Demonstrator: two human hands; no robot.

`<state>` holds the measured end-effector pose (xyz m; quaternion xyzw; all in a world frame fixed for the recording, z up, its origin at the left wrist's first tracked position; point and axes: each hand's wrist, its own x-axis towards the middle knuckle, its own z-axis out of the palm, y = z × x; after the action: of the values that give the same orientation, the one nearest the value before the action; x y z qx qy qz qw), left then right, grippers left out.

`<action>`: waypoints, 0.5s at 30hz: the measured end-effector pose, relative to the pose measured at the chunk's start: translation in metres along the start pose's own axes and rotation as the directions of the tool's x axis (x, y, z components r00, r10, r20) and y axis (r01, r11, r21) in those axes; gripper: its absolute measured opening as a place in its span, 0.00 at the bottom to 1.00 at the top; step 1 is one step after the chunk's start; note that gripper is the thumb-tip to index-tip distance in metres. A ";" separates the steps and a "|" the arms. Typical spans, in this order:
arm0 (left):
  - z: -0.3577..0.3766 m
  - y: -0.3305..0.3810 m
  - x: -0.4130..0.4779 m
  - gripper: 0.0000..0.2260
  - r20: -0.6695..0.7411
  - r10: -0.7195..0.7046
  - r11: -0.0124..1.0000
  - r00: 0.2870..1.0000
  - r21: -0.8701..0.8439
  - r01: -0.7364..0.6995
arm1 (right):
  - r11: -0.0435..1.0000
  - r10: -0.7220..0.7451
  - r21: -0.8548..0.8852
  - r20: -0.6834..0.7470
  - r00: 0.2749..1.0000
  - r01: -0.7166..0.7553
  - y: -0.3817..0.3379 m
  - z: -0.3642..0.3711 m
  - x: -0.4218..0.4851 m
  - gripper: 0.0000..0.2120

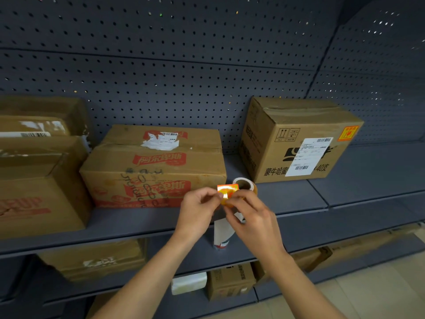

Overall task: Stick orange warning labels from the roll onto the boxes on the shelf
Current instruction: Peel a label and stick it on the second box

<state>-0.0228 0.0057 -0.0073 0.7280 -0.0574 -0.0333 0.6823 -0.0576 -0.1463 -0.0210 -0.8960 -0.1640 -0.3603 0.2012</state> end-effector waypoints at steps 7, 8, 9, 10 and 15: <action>-0.016 -0.009 0.002 0.06 0.011 0.152 0.968 0.988 0.201 -0.151 | 0.771 0.450 0.428 0.156 0.879 -0.471 0.004 -0.008 0.003 0.11; -0.018 -0.008 0.002 0.06 0.024 0.147 0.969 0.989 0.195 -0.149 | 0.700 0.513 0.473 0.187 0.838 -0.535 0.006 -0.007 0.004 0.09; -0.019 -0.007 0.002 0.06 0.033 0.144 0.971 0.989 0.188 -0.148 | 0.625 0.550 0.522 0.233 0.802 -0.581 0.008 -0.006 0.006 0.08; -0.020 -0.007 0.001 0.07 0.037 0.145 0.972 0.989 0.179 -0.149 | 0.558 0.560 0.564 0.285 0.778 -0.608 0.010 -0.005 0.007 0.07; -0.024 -0.005 0.000 0.06 0.034 0.150 0.972 0.988 0.177 -0.153 | 0.470 0.504 0.637 0.374 0.779 -0.610 0.006 -0.003 0.014 0.04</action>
<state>-0.0197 0.0298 -0.0110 0.7797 -0.1226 0.0167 0.6138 -0.0476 -0.1510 -0.0104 -0.7634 -0.0053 -0.1171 0.6352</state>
